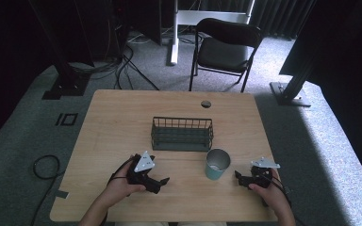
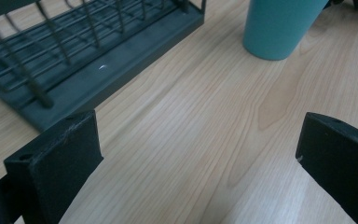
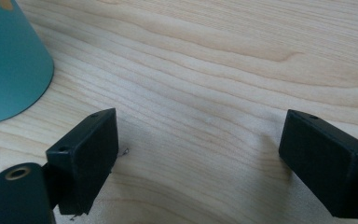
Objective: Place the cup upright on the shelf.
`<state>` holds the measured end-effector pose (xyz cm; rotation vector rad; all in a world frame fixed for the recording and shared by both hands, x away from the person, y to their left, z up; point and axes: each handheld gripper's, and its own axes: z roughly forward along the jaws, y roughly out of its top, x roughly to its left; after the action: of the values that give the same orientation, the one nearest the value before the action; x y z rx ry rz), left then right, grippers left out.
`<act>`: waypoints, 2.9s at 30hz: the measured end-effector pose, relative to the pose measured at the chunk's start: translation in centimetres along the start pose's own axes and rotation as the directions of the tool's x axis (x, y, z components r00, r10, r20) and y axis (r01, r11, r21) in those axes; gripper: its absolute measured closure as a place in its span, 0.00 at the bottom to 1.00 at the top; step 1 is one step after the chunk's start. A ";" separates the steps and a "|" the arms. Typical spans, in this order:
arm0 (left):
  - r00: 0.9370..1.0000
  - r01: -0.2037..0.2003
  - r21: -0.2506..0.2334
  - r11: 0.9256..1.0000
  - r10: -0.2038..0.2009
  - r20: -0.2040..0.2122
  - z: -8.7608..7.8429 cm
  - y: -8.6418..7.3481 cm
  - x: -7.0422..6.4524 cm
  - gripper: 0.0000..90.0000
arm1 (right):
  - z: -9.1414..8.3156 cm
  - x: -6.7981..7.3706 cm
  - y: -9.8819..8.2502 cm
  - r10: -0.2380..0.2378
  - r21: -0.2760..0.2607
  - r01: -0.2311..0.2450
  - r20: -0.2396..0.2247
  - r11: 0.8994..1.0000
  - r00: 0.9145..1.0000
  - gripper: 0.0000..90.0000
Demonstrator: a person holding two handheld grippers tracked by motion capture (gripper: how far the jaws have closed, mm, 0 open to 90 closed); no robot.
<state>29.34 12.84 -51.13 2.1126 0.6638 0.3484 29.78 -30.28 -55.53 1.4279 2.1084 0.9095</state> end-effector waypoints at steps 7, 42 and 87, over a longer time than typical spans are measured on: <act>1.000 -0.016 -0.010 1.000 0.016 0.008 1.0 0.9 -0.8 0.00 | 0.0 0.0 0.0 0.000 0.000 0.000 0.000 1.000 1.000 0.13; 0.986 -0.090 -0.063 0.994 0.098 0.136 6.7 5.3 -4.6 0.00 | 0.0 0.0 0.0 0.002 0.000 -0.002 0.000 1.000 1.000 0.13; 0.979 -0.075 -0.175 0.982 0.105 0.174 12.9 9.0 -6.8 0.00 | 0.0 0.0 0.0 0.003 -0.001 -0.003 -0.001 1.000 1.000 0.13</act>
<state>32.79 -3.94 -51.30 1.9882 0.4172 0.2470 29.79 -30.28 -55.53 1.4302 2.1069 0.9123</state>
